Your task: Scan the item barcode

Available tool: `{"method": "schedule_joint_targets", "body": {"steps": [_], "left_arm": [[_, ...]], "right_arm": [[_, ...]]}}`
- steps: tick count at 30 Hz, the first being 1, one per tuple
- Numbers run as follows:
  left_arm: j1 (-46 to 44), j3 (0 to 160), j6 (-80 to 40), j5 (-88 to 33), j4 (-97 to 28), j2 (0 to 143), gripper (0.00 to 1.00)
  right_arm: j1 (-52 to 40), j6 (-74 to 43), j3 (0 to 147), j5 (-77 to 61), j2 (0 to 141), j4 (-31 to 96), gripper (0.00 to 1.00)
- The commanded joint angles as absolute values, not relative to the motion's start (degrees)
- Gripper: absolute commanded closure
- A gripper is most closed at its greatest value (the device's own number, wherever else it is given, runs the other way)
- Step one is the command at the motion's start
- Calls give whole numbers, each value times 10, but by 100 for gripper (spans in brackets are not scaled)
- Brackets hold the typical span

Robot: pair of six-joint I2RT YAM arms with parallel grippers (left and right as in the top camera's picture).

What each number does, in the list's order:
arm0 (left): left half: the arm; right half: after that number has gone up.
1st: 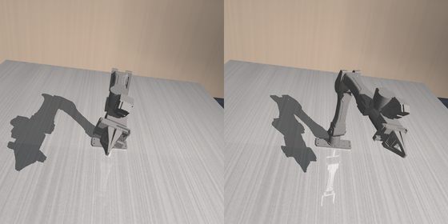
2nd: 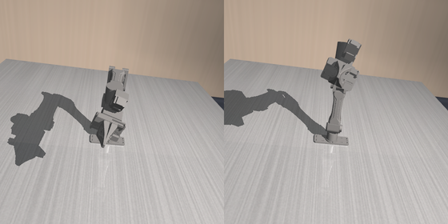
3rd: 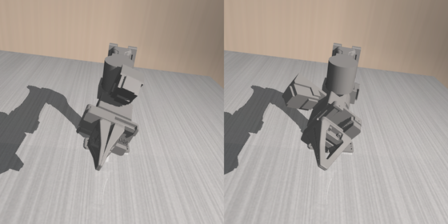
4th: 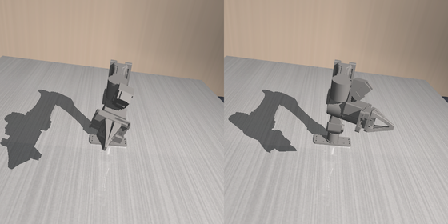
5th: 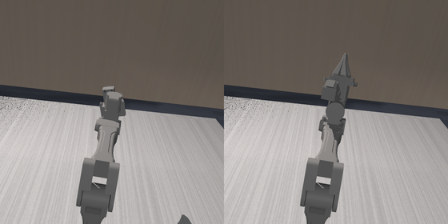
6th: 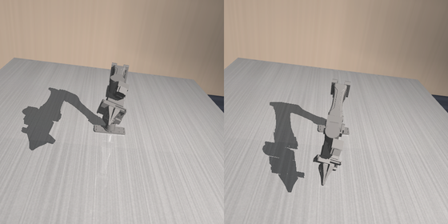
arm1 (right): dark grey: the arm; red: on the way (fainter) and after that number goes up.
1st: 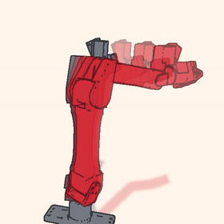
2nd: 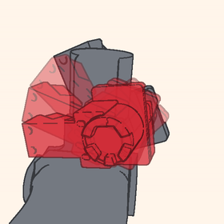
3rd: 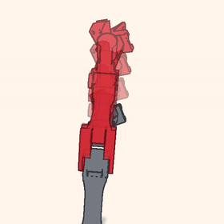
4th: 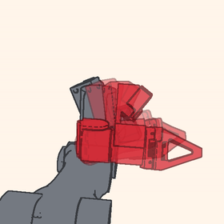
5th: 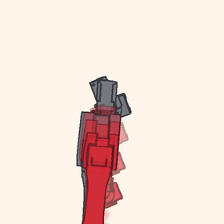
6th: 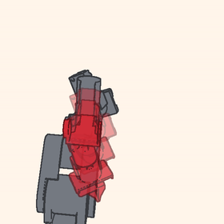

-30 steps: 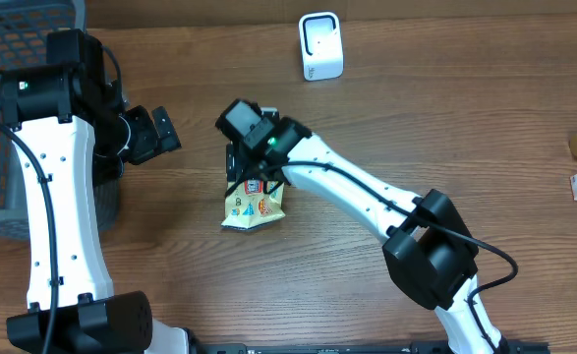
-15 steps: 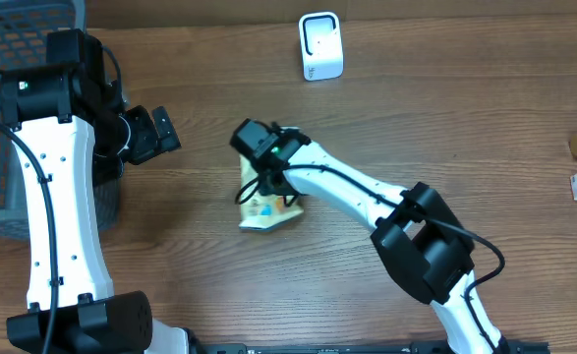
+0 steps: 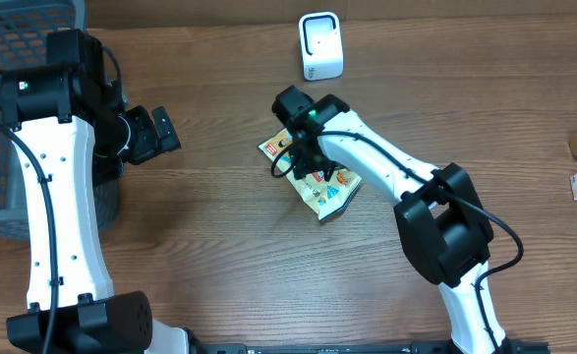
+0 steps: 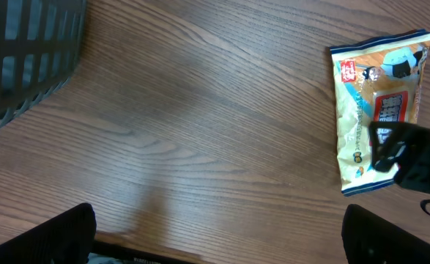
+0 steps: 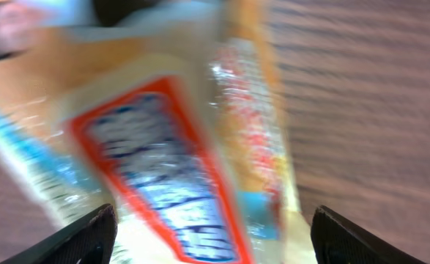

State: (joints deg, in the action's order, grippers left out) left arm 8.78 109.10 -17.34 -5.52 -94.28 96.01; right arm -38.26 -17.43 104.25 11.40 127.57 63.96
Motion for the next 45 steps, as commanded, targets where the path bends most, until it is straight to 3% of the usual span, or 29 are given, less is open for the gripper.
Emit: {"method": "schedule_joint_targets", "body": {"steps": [1, 9, 10, 14, 17, 19, 20, 21, 24, 29, 33, 39, 45], "left_arm": [[94, 1091, -163, -55, -942, 959, 0], [94, 1091, -163, -55, -942, 959, 0], [94, 1091, -163, -55, -942, 959, 0], [94, 1091, -163, -55, -942, 959, 1], [94, 1091, -163, -55, -942, 959, 0], [94, 1091, -163, -55, -942, 959, 0], [94, 1091, -163, -55, -942, 959, 0], [94, 1091, -163, -55, -942, 959, 0], [94, 1091, -163, -55, -942, 959, 0], [94, 1091, -163, -55, -942, 959, 0], [94, 1091, -163, -55, -942, 959, 0], [94, 1091, -163, -55, -942, 959, 0], [94, 1091, -163, -55, -942, 959, 0]], "right_arm": [[-393, -60, 1060, 97, 1264, 629, 14], [-393, -21, 1013, 89, 1288, 594, 11], [-393, -31, 1007, 89, 1291, 594, 12], [-393, -64, 1004, 89, 1290, 590, 36], [-393, -102, 1007, 89, 1290, 592, 36], [-393, -119, 1016, 90, 1289, 604, 30], [-392, -131, 1034, 90, 1287, 629, 15], [-392, -138, 1050, 89, 1285, 648, 9], [-391, -142, 1099, 91, 1283, 698, 2], [-361, -202, 1176, 82, 1283, 790, 0], [-262, -203, 1169, -34, 1283, 850, 0], [-140, -70, 1112, -279, 1283, 852, 0], [-100, 28, 1002, -442, 1283, 818, 0]]}}
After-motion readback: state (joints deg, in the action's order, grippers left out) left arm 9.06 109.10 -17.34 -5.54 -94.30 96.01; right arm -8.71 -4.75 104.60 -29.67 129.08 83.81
